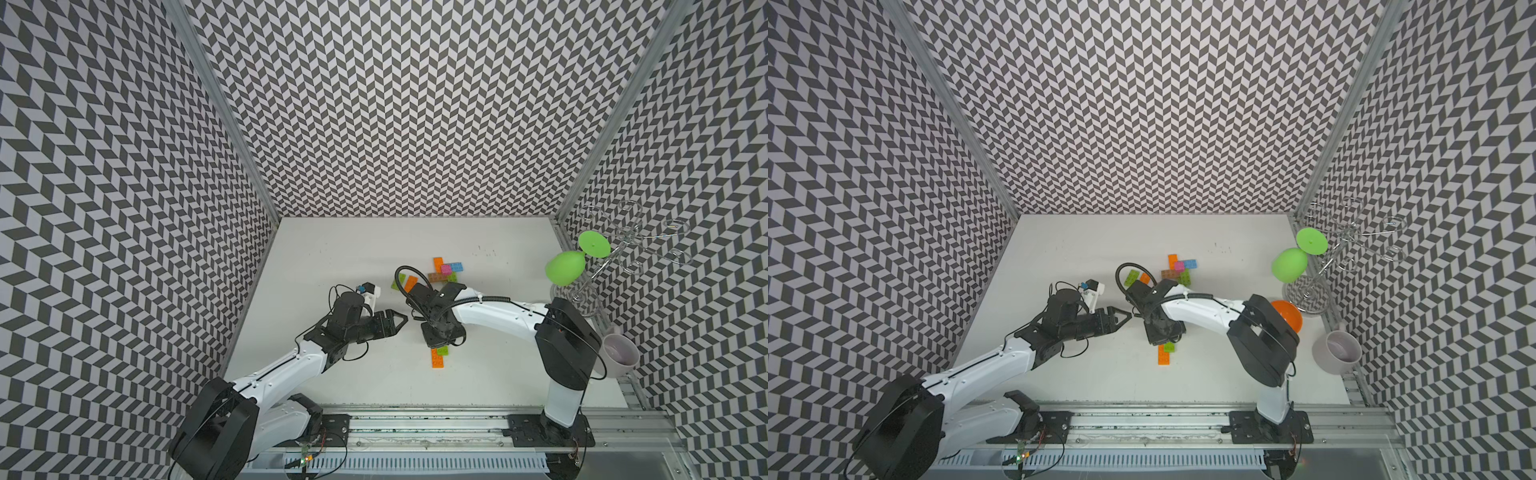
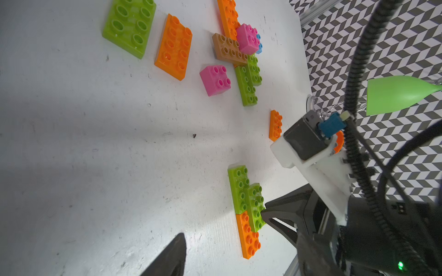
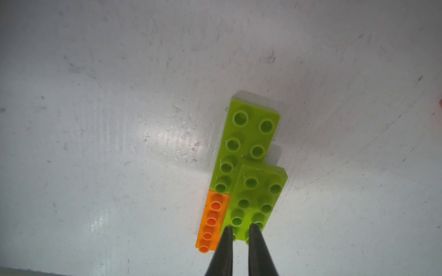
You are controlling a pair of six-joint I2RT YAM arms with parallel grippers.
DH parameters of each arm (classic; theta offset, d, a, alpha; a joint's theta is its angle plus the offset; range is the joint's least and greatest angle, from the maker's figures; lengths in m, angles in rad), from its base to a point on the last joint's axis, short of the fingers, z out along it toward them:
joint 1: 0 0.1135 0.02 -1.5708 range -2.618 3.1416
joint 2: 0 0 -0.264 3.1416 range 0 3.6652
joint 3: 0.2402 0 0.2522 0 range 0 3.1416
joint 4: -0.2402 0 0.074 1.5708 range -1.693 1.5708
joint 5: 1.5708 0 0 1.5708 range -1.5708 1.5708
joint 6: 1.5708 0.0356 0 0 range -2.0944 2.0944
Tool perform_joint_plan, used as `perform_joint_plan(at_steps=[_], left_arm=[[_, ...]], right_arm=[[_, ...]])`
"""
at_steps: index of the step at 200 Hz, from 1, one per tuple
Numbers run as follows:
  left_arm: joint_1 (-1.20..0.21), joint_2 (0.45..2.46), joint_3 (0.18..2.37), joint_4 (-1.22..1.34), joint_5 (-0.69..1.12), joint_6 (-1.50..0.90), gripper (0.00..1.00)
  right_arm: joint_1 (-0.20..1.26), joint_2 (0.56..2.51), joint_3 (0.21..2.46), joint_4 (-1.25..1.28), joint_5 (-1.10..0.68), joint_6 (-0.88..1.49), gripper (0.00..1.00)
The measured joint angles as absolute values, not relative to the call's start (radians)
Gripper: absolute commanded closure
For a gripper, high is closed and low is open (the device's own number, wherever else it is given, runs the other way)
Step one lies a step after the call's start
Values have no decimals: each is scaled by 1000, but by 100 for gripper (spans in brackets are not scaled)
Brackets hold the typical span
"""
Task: Assemble a small pinwheel with lego
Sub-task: Assemble the lego brick with the lego brick, then pick up the lego brick from the center of the board.
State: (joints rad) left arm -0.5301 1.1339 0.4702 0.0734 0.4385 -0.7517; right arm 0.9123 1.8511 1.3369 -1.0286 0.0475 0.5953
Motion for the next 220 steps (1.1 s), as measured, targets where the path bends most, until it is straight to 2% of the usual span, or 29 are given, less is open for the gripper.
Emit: perform_joint_plan(at_steps=[30,48,91,122,153,220], left_arm=[[-530,1131,480,65,435,-727,27],[-541,1160,525,48,420,-694,27],[-638,1280,669,39,381,-623,27],[-754,1373,749,27,332,-579,27],[-819,1417,771,25,308,-566,27],[-824,1419,770,23,282,-569,27]], right_arm=[[876,1810,1329,-1010,45,593,83],[788,1728,1281,-970,49,579,80],[429,1637,1135,-833,4,519,55],[344,1652,1066,-768,-76,479,46],[341,1689,1032,-699,-147,459,46],[331,1731,1028,-607,-260,421,51]])
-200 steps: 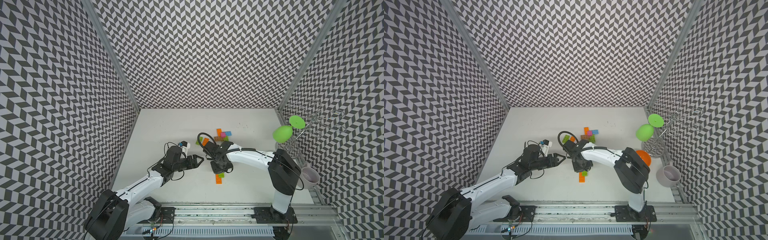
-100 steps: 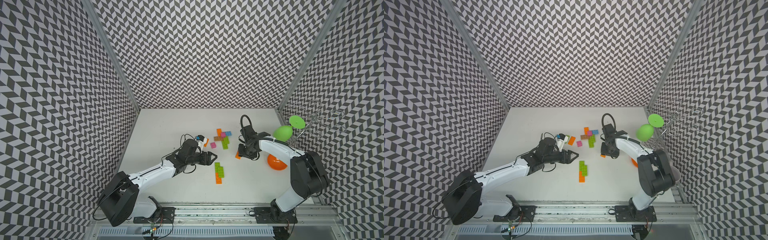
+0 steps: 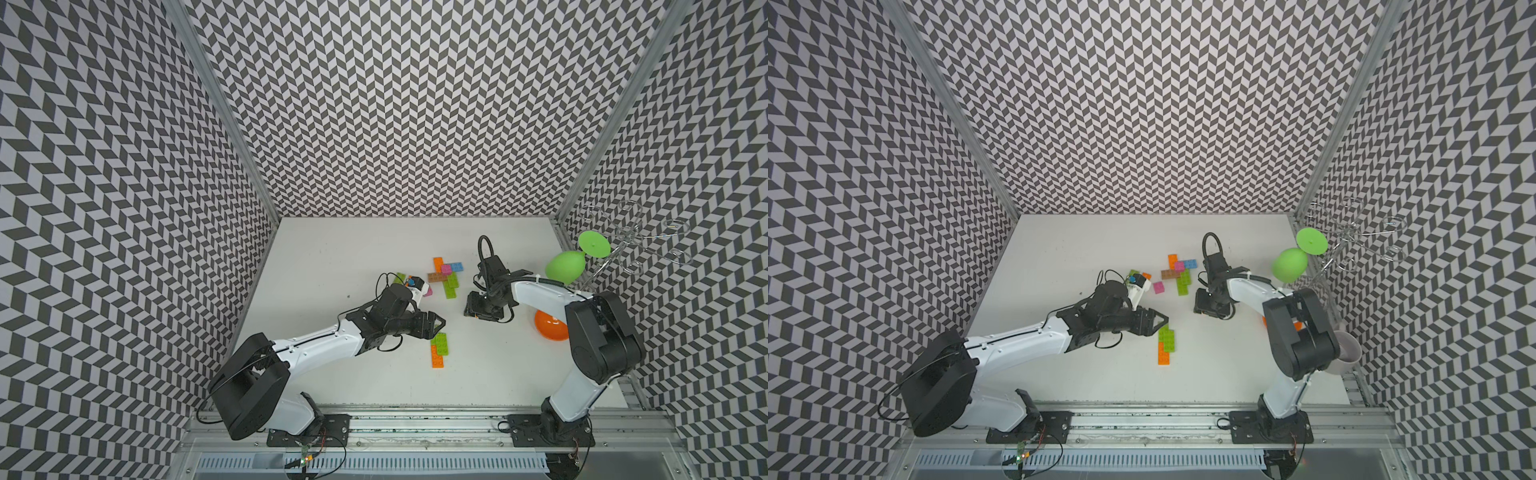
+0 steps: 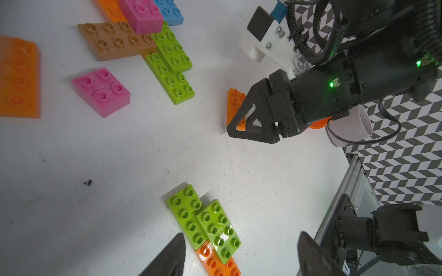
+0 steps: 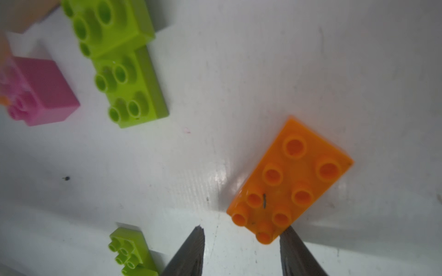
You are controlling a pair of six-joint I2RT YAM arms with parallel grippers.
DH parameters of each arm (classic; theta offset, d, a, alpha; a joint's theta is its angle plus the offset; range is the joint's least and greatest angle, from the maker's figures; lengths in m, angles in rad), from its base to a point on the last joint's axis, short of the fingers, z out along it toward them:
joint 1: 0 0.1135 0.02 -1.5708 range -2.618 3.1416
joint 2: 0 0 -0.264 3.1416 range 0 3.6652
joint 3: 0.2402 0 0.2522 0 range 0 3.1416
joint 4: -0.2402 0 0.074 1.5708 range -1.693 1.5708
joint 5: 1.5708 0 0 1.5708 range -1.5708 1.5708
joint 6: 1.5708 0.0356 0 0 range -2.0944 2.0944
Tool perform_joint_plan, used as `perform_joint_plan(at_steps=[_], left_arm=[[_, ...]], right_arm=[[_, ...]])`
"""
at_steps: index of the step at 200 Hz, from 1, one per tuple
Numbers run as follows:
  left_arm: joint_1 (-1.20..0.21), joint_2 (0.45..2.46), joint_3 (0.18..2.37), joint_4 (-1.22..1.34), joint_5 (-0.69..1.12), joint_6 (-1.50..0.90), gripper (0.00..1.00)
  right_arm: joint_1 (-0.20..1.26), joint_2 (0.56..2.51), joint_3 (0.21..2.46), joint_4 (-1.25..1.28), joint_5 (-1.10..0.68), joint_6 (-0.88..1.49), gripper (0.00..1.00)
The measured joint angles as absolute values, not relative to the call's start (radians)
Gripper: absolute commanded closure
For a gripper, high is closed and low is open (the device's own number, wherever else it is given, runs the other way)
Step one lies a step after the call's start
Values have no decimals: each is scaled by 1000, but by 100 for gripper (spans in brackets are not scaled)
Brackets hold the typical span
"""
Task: Assemble a small pinwheel with lego
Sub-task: Pick up the lego brick from the center of the board.
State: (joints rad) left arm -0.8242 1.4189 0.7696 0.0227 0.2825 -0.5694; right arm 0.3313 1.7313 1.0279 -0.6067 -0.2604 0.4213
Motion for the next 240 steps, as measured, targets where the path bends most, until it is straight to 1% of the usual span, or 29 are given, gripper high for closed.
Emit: perform_joint_plan(at_steps=[36,63,95,130,163,240], left_arm=[[-779,1383,720,56,313,-589,27],[-636,1335,622,164,422,-650,27],[-453,1333,521,336,582,-765,27],[-346,1345,467,499,722,-878,27],[-300,1345,454,569,787,-925,27],[-292,1344,453,583,821,-937,27]], right_arm=[[331,1729,1028,-553,-313,388,54],[333,1696,1028,-548,-300,379,55],[362,1678,1060,-576,-231,366,57],[388,1699,1108,-597,-191,361,58],[390,1747,1133,-609,-179,358,58],[390,1810,1161,-632,-161,357,58]])
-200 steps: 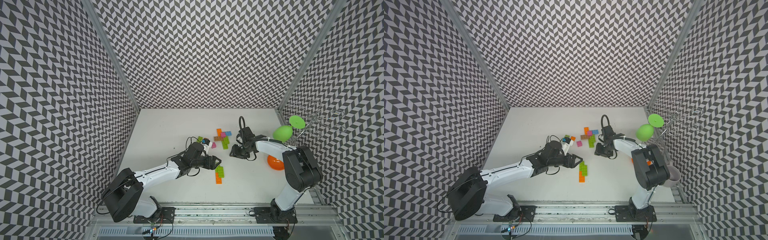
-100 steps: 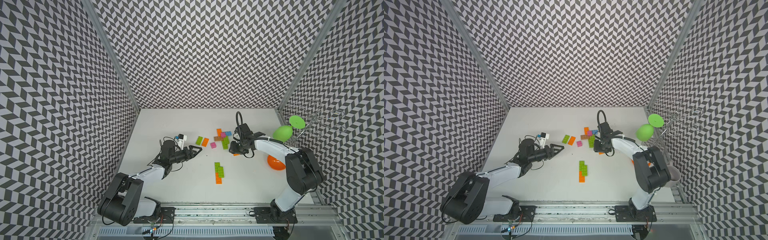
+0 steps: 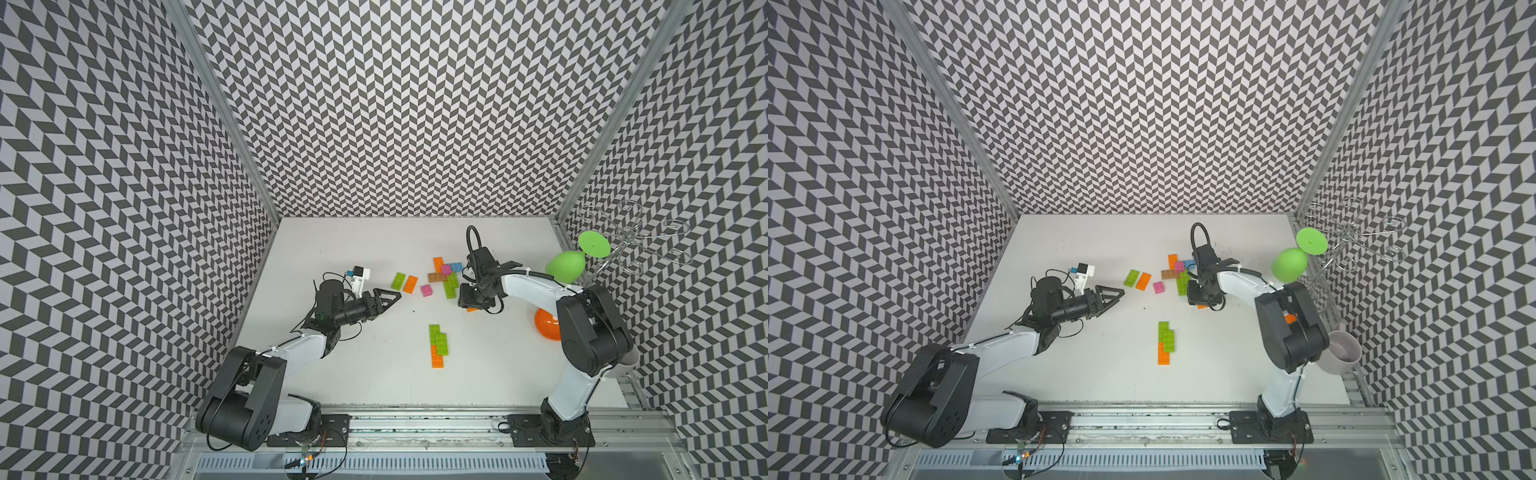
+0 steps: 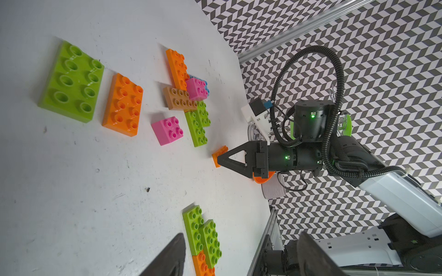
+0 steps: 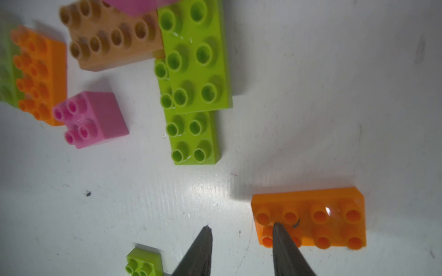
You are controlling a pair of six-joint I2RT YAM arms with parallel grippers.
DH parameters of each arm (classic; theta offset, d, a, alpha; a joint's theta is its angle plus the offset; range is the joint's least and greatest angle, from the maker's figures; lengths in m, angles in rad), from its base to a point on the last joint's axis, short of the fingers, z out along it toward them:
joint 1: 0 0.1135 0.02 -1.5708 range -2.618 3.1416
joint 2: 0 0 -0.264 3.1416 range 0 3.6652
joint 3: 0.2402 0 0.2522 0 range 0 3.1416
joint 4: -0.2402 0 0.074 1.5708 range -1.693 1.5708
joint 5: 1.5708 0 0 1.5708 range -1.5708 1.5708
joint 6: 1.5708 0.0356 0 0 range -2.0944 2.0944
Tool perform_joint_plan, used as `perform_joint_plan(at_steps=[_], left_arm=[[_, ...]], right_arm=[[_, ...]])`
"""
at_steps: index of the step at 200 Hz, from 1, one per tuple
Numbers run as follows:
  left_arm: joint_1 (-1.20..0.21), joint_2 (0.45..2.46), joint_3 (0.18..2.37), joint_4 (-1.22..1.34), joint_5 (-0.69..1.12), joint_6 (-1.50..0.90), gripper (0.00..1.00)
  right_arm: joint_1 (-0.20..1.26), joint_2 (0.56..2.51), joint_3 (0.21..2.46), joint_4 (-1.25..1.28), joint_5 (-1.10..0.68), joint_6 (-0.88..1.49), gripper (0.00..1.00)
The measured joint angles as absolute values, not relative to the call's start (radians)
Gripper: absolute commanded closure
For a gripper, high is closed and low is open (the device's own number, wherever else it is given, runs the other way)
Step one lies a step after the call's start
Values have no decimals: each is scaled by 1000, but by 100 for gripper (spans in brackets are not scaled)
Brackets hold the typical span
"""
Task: Assemble a small pinwheel with lego
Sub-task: Pick up the lego brick from the center of the board.
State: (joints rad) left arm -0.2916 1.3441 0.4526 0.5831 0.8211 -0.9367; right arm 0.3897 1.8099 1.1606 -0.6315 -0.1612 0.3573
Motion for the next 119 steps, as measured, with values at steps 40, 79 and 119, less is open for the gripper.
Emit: perform_joint_plan(at_steps=[40,79,119], left_arm=[[-292,1344,453,583,823,-936,27],[-290,1344,452,583,825,-935,27],[-284,1344,452,582,825,-933,27]], right_arm=[[390,1834,1189,-657,-150,356,60],[404,1870,1240,-717,-109,359,65],[434,1908,1294,-780,-44,361,68]])
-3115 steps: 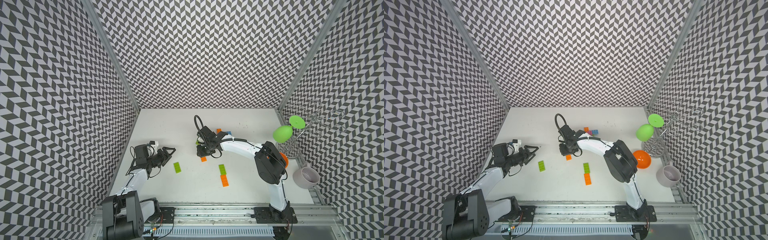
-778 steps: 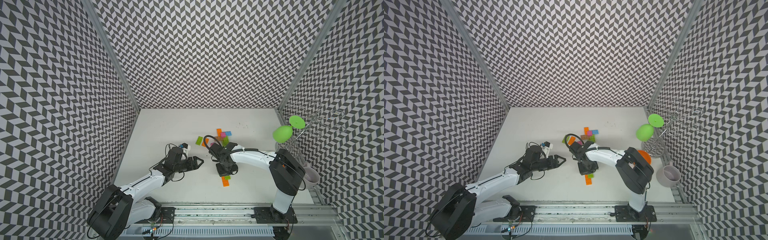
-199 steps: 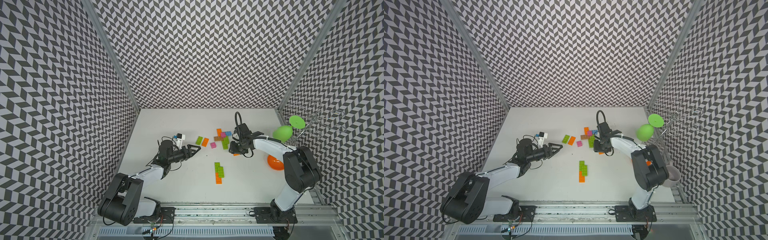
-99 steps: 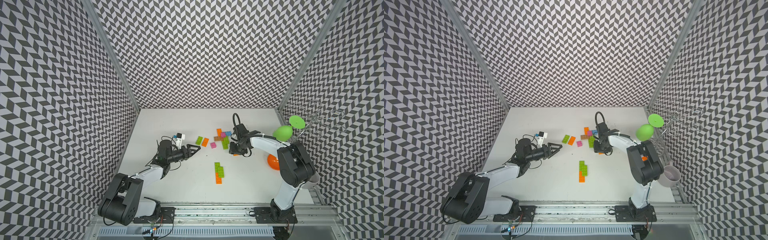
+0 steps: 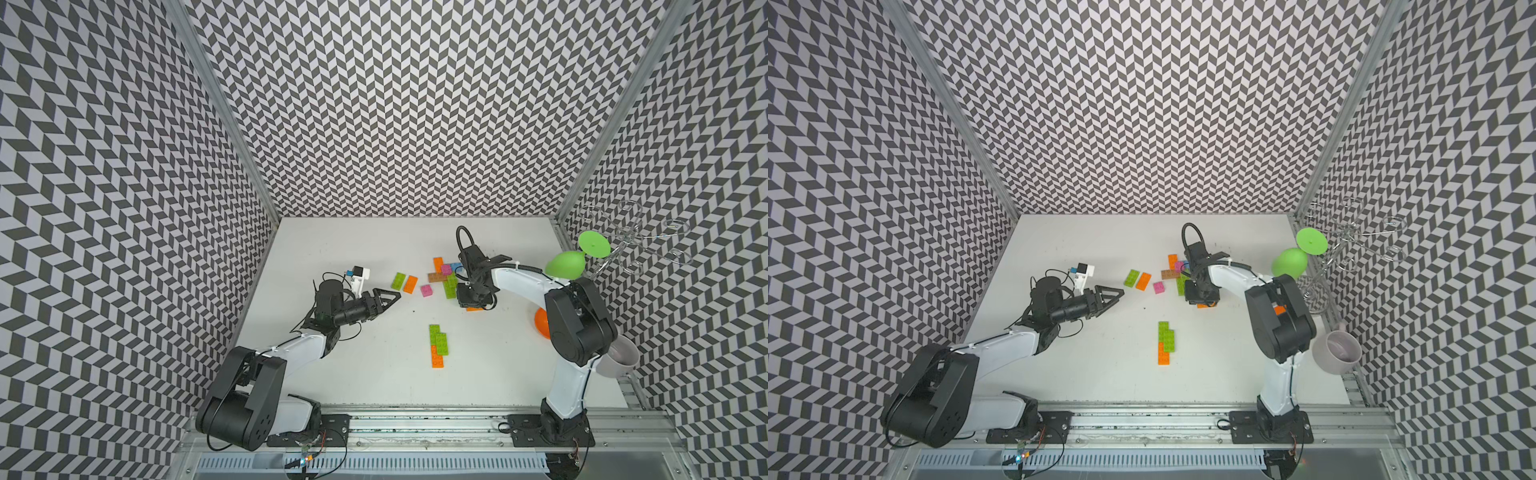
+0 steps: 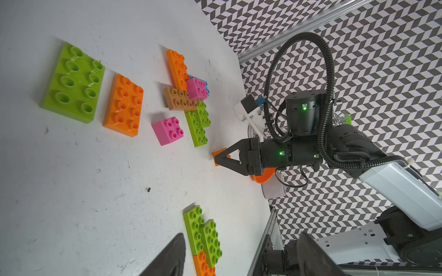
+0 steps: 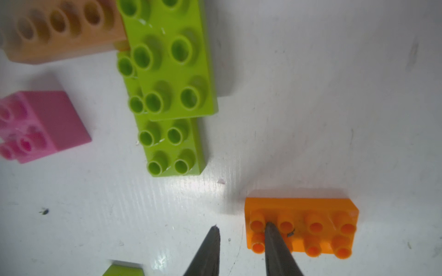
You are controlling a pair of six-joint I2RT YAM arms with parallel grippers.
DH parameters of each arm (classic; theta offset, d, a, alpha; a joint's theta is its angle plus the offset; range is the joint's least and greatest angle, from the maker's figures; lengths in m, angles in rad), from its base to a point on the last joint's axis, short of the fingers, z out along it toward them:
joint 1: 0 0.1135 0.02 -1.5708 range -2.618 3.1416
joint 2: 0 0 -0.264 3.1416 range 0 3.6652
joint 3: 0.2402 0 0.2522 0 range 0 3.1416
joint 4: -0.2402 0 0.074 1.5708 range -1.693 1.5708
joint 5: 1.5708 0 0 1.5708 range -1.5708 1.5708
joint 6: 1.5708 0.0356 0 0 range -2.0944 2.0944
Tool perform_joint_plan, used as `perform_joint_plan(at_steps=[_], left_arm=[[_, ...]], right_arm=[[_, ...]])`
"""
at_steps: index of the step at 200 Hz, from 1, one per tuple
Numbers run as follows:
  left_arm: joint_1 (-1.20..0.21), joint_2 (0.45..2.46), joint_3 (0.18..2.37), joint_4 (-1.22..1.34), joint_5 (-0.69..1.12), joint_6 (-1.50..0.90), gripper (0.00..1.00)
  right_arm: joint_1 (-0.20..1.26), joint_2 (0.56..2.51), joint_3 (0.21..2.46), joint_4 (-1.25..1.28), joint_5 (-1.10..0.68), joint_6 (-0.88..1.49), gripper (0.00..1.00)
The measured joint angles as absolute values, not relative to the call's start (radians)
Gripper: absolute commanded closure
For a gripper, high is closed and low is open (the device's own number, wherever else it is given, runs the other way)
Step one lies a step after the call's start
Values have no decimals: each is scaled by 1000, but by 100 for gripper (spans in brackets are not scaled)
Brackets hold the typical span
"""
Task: Assemble a small pinwheel with lego
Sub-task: Pick up the lego brick from the center of the board.
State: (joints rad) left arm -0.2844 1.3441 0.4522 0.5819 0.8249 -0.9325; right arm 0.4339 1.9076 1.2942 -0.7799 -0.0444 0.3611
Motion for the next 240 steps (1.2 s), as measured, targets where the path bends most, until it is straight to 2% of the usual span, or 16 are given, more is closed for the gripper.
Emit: perform_joint_plan(at_steps=[68,161,240], left_arm=[[-270,1345,452,581,830,-923,27],[-261,1355,441,575,834,-913,27],[-261,1355,441,550,833,-897,27]], right_arm=[[493,1972,1376,-892,109,367,78],[495,1974,1382,-920,113,366,97],[494,1940,1341,-893,86,360,98]])
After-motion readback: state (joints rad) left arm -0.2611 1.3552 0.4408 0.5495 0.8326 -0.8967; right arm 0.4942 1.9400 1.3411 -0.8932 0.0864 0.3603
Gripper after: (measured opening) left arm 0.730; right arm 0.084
